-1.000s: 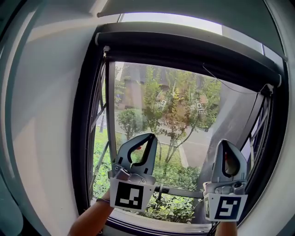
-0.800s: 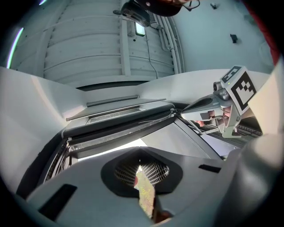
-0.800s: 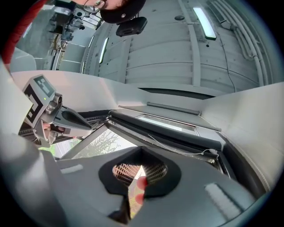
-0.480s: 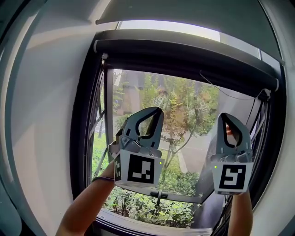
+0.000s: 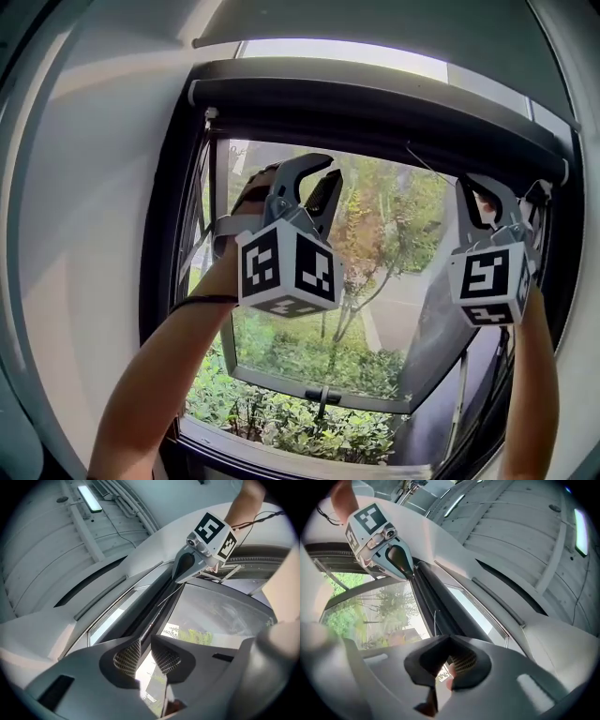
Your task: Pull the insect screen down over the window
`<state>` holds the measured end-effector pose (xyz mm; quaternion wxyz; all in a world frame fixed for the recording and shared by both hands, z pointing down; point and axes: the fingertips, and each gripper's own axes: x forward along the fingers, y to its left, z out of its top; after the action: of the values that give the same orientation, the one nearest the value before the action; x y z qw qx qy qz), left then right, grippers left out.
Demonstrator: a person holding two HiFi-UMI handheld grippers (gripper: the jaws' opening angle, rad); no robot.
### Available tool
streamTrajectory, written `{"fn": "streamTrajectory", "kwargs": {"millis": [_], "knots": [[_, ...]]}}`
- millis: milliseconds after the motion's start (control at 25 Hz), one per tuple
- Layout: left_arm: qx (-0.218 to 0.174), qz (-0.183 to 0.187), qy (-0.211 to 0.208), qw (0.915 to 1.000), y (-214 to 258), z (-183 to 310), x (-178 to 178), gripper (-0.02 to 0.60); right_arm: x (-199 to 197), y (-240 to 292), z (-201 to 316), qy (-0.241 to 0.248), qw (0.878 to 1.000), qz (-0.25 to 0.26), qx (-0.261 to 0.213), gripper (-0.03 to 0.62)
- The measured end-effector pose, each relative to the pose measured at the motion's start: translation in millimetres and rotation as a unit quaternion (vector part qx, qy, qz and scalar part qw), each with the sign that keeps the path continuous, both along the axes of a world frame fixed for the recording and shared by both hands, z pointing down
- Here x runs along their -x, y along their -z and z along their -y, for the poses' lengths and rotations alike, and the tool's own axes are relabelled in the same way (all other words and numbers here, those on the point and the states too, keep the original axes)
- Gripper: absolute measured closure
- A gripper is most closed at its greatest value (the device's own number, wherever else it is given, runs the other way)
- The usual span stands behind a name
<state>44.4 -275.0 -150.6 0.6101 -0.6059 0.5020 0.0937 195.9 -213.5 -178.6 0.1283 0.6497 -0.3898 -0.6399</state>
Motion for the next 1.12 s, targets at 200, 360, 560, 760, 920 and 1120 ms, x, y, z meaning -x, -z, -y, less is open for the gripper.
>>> {"fn": "streamTrajectory", "kwargs": {"millis": [200, 360, 560, 760, 920, 1120], "knots": [[-0.012, 0.025, 0.071, 0.9971, 21, 12, 4, 0.525, -12, 14, 4, -0.047, 0.999, -0.023, 0.016, 0.585], [-0.003, 0.059, 0.132, 0.9896, 34, 24, 7, 0.476, -19, 24, 10, -0.085, 0.995, -0.034, 0.033, 0.581], [-0.005, 0.07, 0.178, 0.9814, 51, 32, 17, 0.472, -24, 27, 16, -0.109, 0.991, -0.047, 0.057, 0.525], [-0.012, 0.08, 0.212, 0.974, 62, 39, 27, 0.502, -34, 28, 21, -0.131, 0.987, -0.043, 0.078, 0.525], [-0.004, 0.1, 0.216, 0.9711, 62, 44, 27, 0.502, -36, 29, 23, -0.141, 0.986, -0.048, 0.079, 0.526], [0.018, 0.135, 0.222, 0.9656, 63, 46, 25, 0.499, -38, 30, 25, -0.147, 0.983, -0.049, 0.095, 0.528]]}}
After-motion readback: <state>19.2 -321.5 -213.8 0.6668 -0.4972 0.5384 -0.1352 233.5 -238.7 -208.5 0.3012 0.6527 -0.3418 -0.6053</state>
